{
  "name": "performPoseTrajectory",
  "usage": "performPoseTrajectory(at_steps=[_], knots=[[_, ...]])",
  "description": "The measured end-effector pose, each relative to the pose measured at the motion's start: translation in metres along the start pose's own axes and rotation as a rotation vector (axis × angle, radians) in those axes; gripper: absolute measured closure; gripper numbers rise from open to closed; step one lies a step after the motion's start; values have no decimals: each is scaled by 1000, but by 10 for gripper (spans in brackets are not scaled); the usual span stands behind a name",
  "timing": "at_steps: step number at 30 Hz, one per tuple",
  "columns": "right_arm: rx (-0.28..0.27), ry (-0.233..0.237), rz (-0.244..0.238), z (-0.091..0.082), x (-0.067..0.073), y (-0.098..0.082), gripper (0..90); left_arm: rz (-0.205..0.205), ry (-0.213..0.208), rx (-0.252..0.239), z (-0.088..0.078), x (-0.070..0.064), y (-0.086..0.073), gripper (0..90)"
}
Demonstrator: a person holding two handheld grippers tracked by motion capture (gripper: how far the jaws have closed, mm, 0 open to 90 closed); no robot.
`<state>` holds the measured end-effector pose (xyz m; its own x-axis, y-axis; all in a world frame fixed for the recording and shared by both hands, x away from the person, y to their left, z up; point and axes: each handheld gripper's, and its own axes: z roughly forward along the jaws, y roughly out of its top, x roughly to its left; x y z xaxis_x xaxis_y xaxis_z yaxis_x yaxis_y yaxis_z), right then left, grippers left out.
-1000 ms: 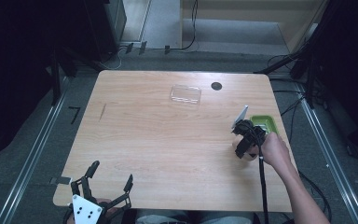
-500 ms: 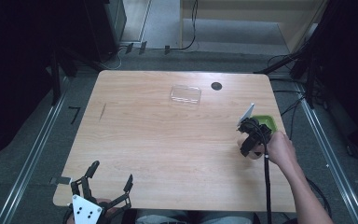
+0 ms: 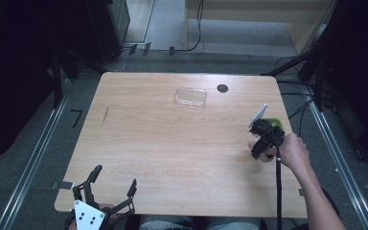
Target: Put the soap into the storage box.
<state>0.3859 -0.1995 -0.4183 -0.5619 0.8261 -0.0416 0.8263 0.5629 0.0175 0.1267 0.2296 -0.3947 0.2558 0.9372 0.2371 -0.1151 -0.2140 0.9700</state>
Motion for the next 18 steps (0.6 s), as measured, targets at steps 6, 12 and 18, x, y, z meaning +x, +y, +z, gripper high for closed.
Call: performPoseTrajectory(at_steps=[6,12,18], knots=[[1,-4,7,-1,-5,-2,338,0,0,0,0,0,0,99],[2,-6,25,-2,-11,-5,338,0,0,0,0,0,0,99],[-1,-3,37,-4,-15,-7,338,0,0,0,0,0,0,99]])
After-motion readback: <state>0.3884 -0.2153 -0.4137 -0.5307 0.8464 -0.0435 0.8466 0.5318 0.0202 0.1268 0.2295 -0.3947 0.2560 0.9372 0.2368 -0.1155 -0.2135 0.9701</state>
